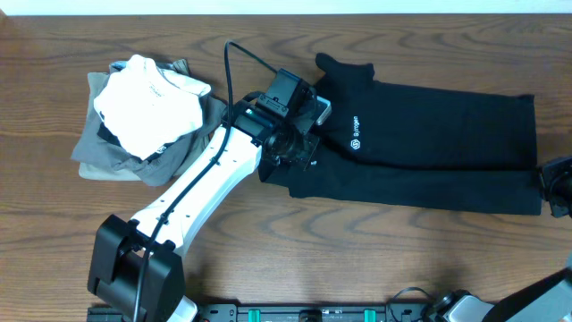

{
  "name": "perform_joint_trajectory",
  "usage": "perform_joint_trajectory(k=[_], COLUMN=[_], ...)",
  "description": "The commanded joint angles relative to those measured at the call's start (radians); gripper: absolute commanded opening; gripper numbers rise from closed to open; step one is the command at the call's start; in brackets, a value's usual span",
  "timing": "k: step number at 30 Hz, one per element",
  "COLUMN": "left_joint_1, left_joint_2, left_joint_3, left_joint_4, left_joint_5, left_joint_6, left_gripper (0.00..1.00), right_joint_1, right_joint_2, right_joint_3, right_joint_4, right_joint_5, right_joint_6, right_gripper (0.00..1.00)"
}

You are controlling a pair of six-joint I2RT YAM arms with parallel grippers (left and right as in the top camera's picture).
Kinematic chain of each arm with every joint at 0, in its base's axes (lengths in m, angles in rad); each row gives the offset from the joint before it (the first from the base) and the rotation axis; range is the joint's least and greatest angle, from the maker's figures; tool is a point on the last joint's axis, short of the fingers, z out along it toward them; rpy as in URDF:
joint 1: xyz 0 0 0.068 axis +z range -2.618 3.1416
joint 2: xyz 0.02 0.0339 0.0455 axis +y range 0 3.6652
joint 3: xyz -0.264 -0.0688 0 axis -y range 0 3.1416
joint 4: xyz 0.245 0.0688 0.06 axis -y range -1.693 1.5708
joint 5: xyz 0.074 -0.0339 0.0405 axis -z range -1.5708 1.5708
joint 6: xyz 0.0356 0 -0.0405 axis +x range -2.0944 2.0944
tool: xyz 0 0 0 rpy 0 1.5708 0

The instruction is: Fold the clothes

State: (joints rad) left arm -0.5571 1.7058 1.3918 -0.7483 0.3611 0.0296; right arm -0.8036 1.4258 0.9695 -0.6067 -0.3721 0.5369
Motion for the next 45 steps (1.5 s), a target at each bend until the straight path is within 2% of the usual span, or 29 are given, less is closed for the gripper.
perform_joint_trajectory(k=[1,5,7,8,10,11,12,13,17,21,24,27,33,38,41,44,45], left_joint_1=[0.004,0.005,0.005,0.005,0.005,0.006,0.007,0.011,0.034,0.049,0.061,0.080,0.133,0.170,0.175,0.174,0.174], left_joint_2=[0.032,0.077,0.103,0.109,0.122,0.124,0.124,0.121,0.097,0.058,0.045,0.047,0.113,0.240,0.332,0.406,0.420], left_joint_3=[0.019,0.019,0.019,0.019,0.019,0.019,0.019,0.019,0.021,0.060,0.144,0.241,0.365,0.374,0.374,0.374,0.374], left_joint_4=[0.032,0.068,0.088,0.093,0.103,0.104,0.103,0.102,0.067,-0.014,-0.090,-0.125,-0.055,0.176,0.266,0.273,0.261], left_joint_5=[-0.062,-0.094,-0.094,-0.099,-0.137,-0.171,-0.200,-0.226,-0.235,-0.235,-0.234,-0.156,-0.047,0.073,0.077,0.095,0.112], left_joint_6=[0.076,0.113,0.113,0.112,0.110,0.106,0.095,0.078,0.044,0.032,-0.046,-0.076,-0.064,-0.108,-0.134,-0.139,-0.140], left_gripper=[0.06,0.06,0.09,0.14,0.36,0.44,0.59,0.65,0.75,0.79,0.79,0.78,0.78,0.79,0.79,0.79,0.79], right_joint_1=[0.008,0.013,0.020,0.022,0.024,0.024,0.024,0.023,0.024,0.038,0.076,0.132,0.241,0.283,0.299,0.307,0.307], right_joint_2=[0.041,0.075,0.089,0.093,0.098,0.098,0.098,0.098,0.098,0.096,0.086,0.085,0.089,0.111,0.111,0.111,0.111], right_joint_3=[0.019,0.019,0.019,0.019,0.019,0.019,0.019,0.019,0.019,0.019,0.037,0.097,0.258,0.342,0.341,0.341,0.341], right_joint_4=[0.046,0.095,0.110,0.114,0.122,0.122,0.121,0.113,0.036,-0.026,-0.080,-0.151,-0.184,-0.137,-0.127,-0.150,-0.165], right_joint_5=[-0.010,-0.010,-0.013,-0.013,-0.013,-0.013,-0.014,-0.019,-0.031,-0.113,-0.134,-0.134,-0.132,-0.111,-0.110,-0.103,-0.095], right_joint_6=[0.043,0.043,0.042,0.042,0.037,0.013,-0.014,-0.046,-0.117,-0.183,-0.249,-0.315,-0.336,-0.320,-0.306,-0.307,-0.307], right_gripper=[0.01,0.02,0.12,0.16,0.34,0.40,0.42,0.45,0.46,0.43,0.42,0.44,0.52,0.59,0.59,0.59,0.55])
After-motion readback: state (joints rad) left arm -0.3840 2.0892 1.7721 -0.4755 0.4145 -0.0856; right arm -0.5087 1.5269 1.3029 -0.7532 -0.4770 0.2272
